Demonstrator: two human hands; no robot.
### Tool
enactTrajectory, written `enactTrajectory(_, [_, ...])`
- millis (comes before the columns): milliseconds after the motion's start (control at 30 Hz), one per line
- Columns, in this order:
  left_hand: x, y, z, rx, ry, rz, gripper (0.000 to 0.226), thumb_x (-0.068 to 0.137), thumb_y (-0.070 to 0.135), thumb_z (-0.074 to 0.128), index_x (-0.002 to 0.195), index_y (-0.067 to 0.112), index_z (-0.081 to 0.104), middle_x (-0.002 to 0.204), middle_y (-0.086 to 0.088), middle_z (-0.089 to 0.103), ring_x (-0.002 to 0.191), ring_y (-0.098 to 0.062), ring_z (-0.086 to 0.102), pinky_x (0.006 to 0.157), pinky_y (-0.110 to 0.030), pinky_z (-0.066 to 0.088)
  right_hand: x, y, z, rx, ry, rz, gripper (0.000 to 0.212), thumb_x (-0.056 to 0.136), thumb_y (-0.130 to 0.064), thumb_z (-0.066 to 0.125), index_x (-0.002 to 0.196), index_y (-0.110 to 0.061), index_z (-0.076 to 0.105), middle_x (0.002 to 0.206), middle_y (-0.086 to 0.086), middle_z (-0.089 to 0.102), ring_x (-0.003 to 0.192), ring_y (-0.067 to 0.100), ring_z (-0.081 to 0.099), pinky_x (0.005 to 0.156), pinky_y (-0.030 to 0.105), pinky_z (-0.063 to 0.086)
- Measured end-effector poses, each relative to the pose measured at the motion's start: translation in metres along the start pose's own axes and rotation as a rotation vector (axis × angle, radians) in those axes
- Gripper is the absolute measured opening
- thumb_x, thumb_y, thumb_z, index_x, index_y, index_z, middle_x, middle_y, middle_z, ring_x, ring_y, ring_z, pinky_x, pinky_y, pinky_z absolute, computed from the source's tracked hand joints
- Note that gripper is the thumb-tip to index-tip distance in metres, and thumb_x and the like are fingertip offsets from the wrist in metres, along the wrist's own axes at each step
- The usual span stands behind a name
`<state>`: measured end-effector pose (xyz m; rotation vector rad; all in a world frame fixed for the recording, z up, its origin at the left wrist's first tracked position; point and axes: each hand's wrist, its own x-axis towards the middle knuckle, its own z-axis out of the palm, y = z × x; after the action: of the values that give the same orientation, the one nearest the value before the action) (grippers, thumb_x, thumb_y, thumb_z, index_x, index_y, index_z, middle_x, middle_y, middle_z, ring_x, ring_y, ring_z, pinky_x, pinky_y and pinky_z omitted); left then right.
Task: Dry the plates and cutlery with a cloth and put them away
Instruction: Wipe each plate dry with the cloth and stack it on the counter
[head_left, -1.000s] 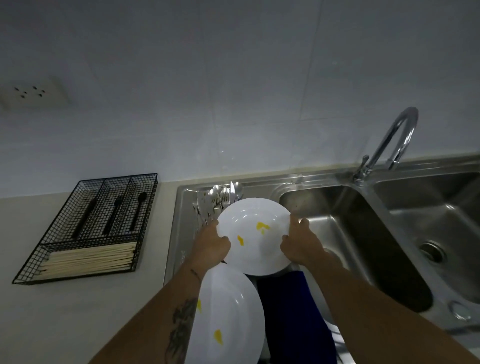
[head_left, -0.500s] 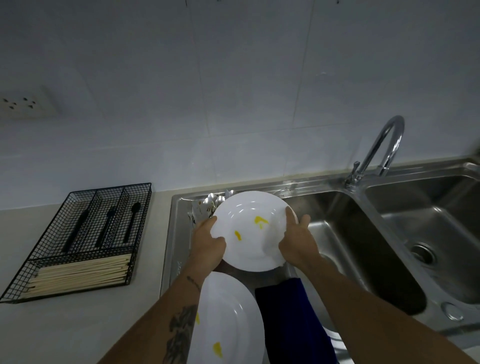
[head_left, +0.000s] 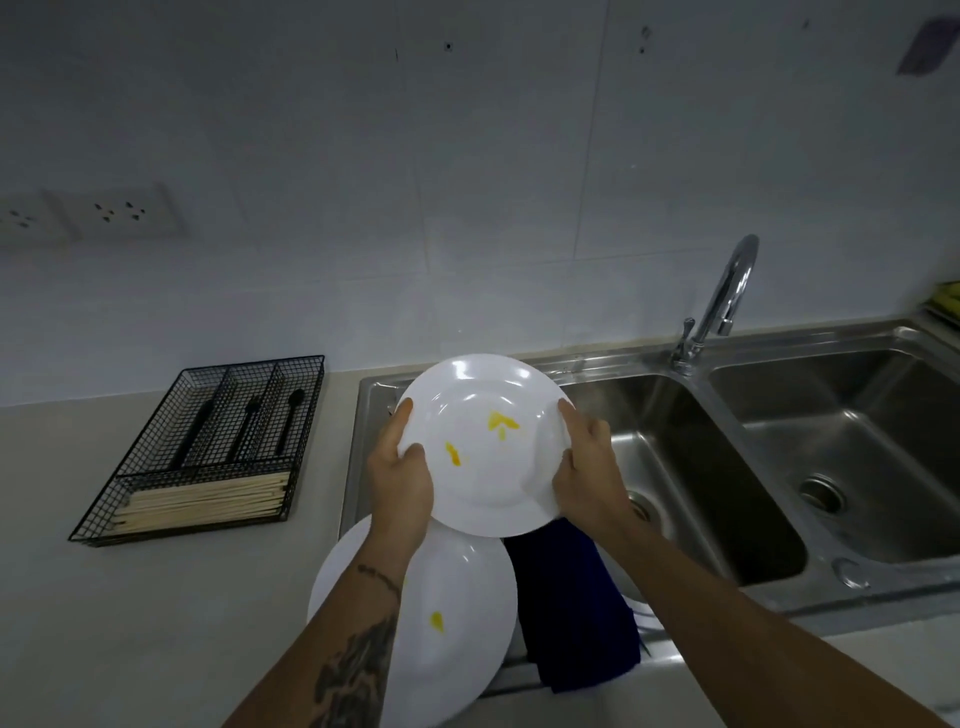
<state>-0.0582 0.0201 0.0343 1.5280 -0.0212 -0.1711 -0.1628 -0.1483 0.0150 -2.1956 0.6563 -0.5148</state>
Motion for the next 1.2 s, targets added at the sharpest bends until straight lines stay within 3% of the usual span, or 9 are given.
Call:
enactTrajectory(133, [-0.013, 0.002, -0.010, -0.072, 0.019, -0.039, 0.058, 0.091, -0.010, 0.037, 0.135, 0.020, 0.061, 0.119, 0.002, 0.063, 0.086, -0.002, 0.061, 0.065, -0.012, 0.051, -0.030, 0.005, -0.007, 0.009, 0.011, -0.074, 0.058, 0.095, -0.004, 0.041, 0.148, -0.023, 0.029, 0.125, -0.004, 0.032, 0.104, 0.006, 0.038, 0.092, 0.015, 0.030])
enactTrajectory(267, [-0.019, -0.004, -0.031, -0.102, 0.052, -0.075, 0.059, 0.090, -0.010, 0.036, 0.134, 0.018, 0.062, 0.124, 0.000, 0.061, 0.101, -0.018, 0.061, 0.074, -0.022, 0.051, -0.074, 0.023, -0.002, -0.080, 0.022, 0.026, 0.047, 0.094, -0.012, 0.047, 0.138, -0.023, 0.038, 0.132, 0.000, 0.046, 0.108, 0.010, 0.047, 0.091, 0.027, 0.041])
enactTrajectory(400, [-0.020, -0.013, -0.060, -0.091, 0.045, -0.100, 0.060, 0.088, -0.010, 0.036, 0.133, 0.018, 0.063, 0.124, -0.003, 0.061, 0.103, -0.021, 0.060, 0.076, -0.023, 0.051, -0.106, 0.040, 0.020, -0.361, -0.143, 0.093, 0.049, 0.091, -0.023, 0.048, 0.139, -0.019, 0.041, 0.132, 0.008, 0.051, 0.112, 0.023, 0.050, 0.094, 0.034, 0.043])
enactTrajectory(467, [-0.019, -0.019, -0.076, -0.070, 0.038, -0.103, 0.060, 0.087, -0.010, 0.036, 0.132, 0.020, 0.064, 0.125, -0.003, 0.062, 0.106, -0.023, 0.060, 0.084, -0.028, 0.051, -0.114, 0.041, 0.032, -0.532, -0.248, 0.102, 0.060, 0.089, -0.036, 0.045, 0.146, -0.022, 0.032, 0.141, 0.010, 0.044, 0.123, 0.029, 0.042, 0.101, 0.039, 0.037])
enactTrajectory(567, [-0.019, -0.025, -0.095, -0.024, 0.026, -0.107, 0.060, 0.087, -0.009, 0.037, 0.130, 0.021, 0.065, 0.124, -0.002, 0.062, 0.104, -0.021, 0.060, 0.086, -0.029, 0.050, -0.121, 0.037, 0.049, -0.689, -0.352, 0.178, 0.070, 0.091, -0.048, 0.044, 0.152, -0.031, 0.014, 0.157, 0.010, 0.017, 0.140, 0.037, 0.020, 0.110, 0.051, 0.024])
enactTrajectory(667, [-0.020, -0.029, -0.108, -0.013, 0.005, -0.128, 0.060, 0.087, -0.010, 0.037, 0.127, 0.023, 0.066, 0.122, -0.001, 0.062, 0.101, -0.020, 0.059, 0.086, -0.029, 0.050, -0.123, 0.032, 0.058, -0.716, -0.378, 0.239, 0.078, 0.088, -0.055, 0.042, 0.152, -0.034, 0.003, 0.160, 0.011, 0.001, 0.143, 0.040, 0.005, 0.112, 0.057, 0.013])
enactTrajectory(833, [-0.019, -0.030, -0.119, -0.018, -0.014, -0.144, 0.058, 0.088, -0.010, 0.037, 0.129, 0.021, 0.065, 0.119, 0.000, 0.060, 0.099, -0.020, 0.058, 0.084, -0.027, 0.047, -0.124, 0.032, 0.071, -0.765, -0.364, 0.282, 0.082, 0.086, -0.061, 0.042, 0.151, -0.037, -0.004, 0.160, 0.013, -0.007, 0.143, 0.046, -0.004, 0.112, 0.063, 0.008])
enactTrajectory(1067, [-0.016, -0.030, -0.121, -0.007, -0.037, -0.143, 0.059, 0.088, -0.011, 0.038, 0.131, 0.020, 0.063, 0.123, 0.002, 0.059, 0.103, -0.018, 0.057, 0.076, -0.021, 0.047, -0.121, 0.037, 0.071, -0.800, -0.262, 0.252, 0.067, 0.092, -0.053, 0.038, 0.149, -0.041, 0.005, 0.157, 0.010, 0.007, 0.138, 0.042, 0.019, 0.108, 0.061, 0.022])
enactTrajectory(1200, [-0.013, -0.030, -0.125, -0.014, -0.057, -0.172, 0.059, 0.088, -0.011, 0.038, 0.131, 0.021, 0.064, 0.121, 0.002, 0.060, 0.094, -0.015, 0.060, 0.074, -0.023, 0.049, -0.115, 0.039, 0.065, -0.827, -0.258, 0.308, 0.079, 0.086, -0.045, 0.053, 0.148, -0.041, 0.004, 0.152, 0.012, 0.015, 0.127, 0.040, 0.034, 0.103, 0.056, 0.034])
